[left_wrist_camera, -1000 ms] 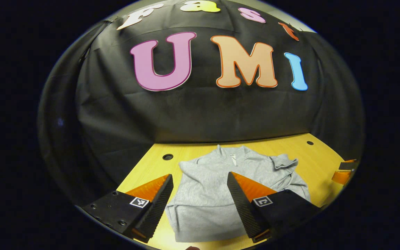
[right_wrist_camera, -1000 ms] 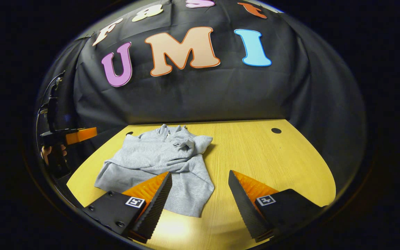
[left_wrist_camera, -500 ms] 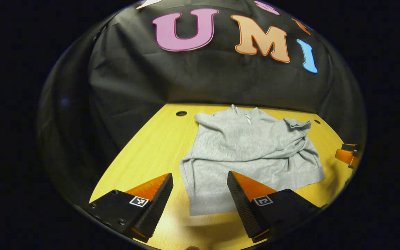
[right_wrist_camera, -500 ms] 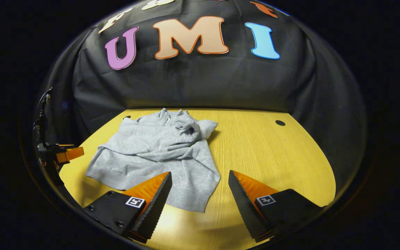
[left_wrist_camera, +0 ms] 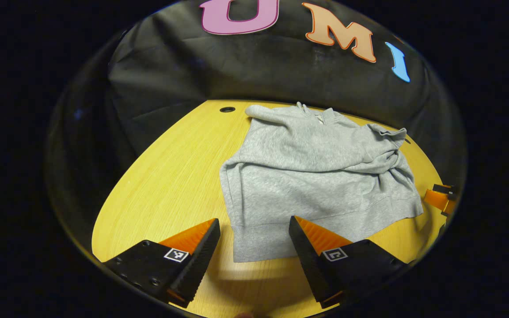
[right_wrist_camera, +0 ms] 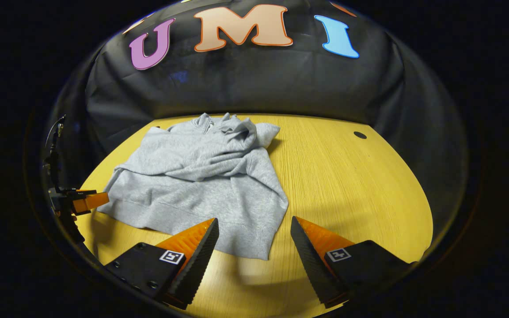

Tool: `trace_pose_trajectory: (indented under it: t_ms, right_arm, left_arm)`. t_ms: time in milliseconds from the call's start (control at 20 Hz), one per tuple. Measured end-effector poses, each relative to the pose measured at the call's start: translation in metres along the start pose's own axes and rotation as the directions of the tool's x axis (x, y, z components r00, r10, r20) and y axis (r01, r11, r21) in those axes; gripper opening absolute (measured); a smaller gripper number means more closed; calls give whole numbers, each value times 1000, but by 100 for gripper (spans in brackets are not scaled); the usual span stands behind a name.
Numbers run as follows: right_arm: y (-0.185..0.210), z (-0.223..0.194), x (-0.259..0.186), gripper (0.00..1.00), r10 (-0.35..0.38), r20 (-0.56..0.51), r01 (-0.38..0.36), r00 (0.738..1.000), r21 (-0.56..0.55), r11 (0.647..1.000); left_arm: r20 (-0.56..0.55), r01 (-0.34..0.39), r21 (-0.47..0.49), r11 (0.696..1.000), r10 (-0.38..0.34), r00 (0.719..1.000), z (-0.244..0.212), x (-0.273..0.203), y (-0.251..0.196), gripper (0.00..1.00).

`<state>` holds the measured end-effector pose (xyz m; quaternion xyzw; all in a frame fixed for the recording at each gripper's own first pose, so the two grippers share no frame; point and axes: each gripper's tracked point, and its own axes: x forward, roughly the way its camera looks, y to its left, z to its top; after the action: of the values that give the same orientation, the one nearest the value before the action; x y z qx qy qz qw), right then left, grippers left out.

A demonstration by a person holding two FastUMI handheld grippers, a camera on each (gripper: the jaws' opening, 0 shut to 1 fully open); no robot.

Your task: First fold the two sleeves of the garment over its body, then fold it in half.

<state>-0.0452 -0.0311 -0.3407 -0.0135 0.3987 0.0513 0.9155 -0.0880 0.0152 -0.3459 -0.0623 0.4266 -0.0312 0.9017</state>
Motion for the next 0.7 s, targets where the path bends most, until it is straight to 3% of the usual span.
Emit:
trace_pose_trajectory:
  t_ms: [400,700]
  right_arm:
    - [0,-31,14,100,-14,-99,15,995,16,1000]
    - [5,-30,21,100,1,-104,3,995,32,999]
  left_arm:
    - [-27,-3,-8,1000,3,1000,-10,6,0,96]
    - [-4,-2,-18,1000,2,1000,-10,6,-1,94]
